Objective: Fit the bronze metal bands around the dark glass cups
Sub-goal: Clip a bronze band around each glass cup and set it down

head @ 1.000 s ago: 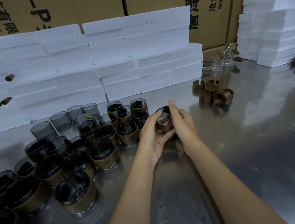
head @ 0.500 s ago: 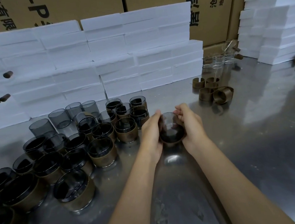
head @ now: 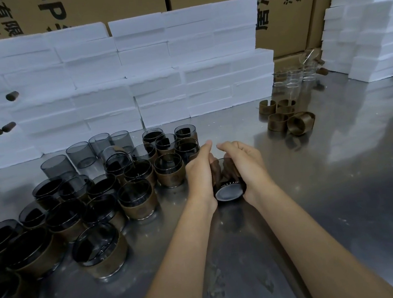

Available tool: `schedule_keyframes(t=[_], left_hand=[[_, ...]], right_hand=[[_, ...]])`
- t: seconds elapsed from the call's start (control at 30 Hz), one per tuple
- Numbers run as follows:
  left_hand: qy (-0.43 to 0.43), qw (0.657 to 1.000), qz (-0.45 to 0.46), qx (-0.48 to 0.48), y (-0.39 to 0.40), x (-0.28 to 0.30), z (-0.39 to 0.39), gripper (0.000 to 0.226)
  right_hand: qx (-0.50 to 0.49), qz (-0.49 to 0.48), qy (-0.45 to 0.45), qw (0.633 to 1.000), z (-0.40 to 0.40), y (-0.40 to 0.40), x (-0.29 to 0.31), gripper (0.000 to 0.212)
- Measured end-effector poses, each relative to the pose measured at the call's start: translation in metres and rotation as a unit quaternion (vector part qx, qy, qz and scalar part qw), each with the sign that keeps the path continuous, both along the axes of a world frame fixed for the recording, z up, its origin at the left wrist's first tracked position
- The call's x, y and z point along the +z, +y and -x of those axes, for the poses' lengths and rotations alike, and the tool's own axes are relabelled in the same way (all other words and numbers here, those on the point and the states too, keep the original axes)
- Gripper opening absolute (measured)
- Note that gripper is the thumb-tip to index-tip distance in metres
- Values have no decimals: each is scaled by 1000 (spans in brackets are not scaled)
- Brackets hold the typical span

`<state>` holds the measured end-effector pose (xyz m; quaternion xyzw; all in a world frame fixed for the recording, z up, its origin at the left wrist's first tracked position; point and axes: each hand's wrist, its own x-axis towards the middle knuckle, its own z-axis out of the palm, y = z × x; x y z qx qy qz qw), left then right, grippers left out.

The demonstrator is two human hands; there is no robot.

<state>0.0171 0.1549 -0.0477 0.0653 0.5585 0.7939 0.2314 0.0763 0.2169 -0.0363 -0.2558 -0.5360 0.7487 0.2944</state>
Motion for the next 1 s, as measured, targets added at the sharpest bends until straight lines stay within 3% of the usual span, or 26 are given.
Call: schedule_keyframes(t=[0.3,0.43,0.53,0.63,0.83,1.0], left_hand=[[36,999,31,-19,-2,-2,4,61],[81,988,26,-130,2,2,-4,36],[143,964,101,-199,5,2,-13,69],[150,955,120,-224,5,-2,-12,77],[-8,982,-82,-169,3,-3,-1,29],[-113,961,-201,-153,-3,-3,6,32]], right_hand=[[-3,9,8,1000,0,1,0,43],[-141,-11,18,990,-2,13,5,30],[-238,-49,58,968,-8,28,7,41],[-266,-60,72,959,-13,37,6,36],[-137,-20,68,988,-7,31,8,19],[30,31,57,997,-6,23,5,19]])
